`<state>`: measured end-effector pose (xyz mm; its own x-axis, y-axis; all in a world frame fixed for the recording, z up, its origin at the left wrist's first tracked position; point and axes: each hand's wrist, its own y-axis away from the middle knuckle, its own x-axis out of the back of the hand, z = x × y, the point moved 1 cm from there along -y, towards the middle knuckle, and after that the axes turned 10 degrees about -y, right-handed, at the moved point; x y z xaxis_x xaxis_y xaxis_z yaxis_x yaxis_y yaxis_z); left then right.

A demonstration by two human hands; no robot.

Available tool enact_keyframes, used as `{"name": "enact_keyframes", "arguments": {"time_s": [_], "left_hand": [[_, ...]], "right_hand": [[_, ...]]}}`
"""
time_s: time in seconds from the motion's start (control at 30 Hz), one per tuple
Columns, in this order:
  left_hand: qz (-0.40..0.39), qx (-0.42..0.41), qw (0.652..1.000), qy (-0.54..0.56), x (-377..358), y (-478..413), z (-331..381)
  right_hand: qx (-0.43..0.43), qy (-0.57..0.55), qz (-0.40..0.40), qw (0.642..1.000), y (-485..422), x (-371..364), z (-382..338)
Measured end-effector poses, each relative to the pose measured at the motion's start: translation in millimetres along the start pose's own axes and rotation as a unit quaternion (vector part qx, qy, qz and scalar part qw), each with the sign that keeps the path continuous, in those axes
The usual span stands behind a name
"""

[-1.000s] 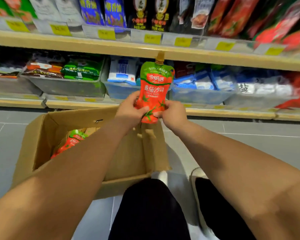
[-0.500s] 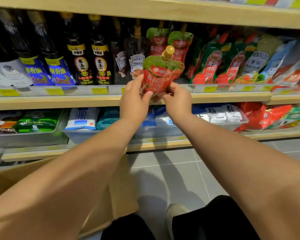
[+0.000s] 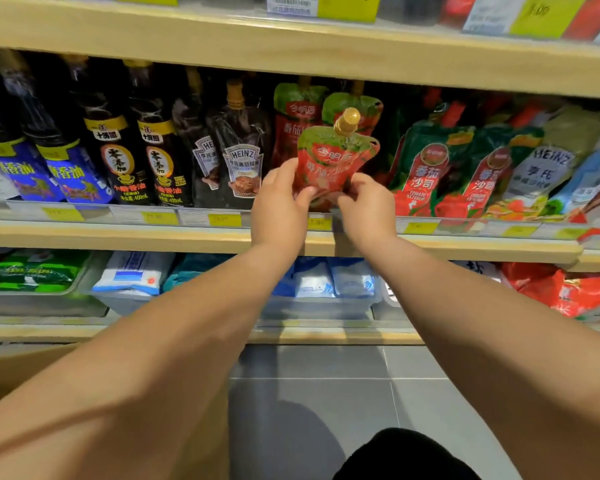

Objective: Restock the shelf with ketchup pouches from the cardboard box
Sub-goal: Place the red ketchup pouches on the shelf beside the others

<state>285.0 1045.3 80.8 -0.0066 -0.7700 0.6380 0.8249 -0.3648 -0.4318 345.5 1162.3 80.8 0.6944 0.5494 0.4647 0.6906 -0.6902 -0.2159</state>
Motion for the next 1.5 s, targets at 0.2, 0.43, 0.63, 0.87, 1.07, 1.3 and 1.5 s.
{"name": "enact_keyframes", "arguments": {"time_s": [0.2, 0.43, 0.63, 0.87, 1.07, 1.3, 1.5], "left_hand": [[0.025, 0.070, 0.997, -0.015, -17, -5, -8], [-0.008, 0.023, 0.997, -0.073, -28, -4, -13], [-0.057, 0.013, 0.990, -0.126, -23, -9, -7], [-0.078, 0.006, 0.976, -0.204, -23, -18, -3], [-0.117, -0.016, 0.964, -0.240, -25, -19, -4], [-0.101, -0.061, 0.981, -0.151, -4, -1, -9], [-0.066, -0.034, 0.991, -0.110, 35, 37, -32]], "right_hand": [[-0.016, 0.016, -0.020, 1.000, -19, -3, 13], [0.058, 0.082, -0.072, 0.992, -24, 0, 22], [0.061, 0.084, -0.141, 0.985, -31, 0, 14], [0.023, 0.091, -0.207, 0.974, -41, -7, 6], [0.016, 0.131, -0.252, 0.959, -43, -16, 0], [0.046, 0.176, -0.158, 0.971, -19, -17, -5], [0.146, 0.125, -0.083, 0.978, 41, -21, -24]]}}
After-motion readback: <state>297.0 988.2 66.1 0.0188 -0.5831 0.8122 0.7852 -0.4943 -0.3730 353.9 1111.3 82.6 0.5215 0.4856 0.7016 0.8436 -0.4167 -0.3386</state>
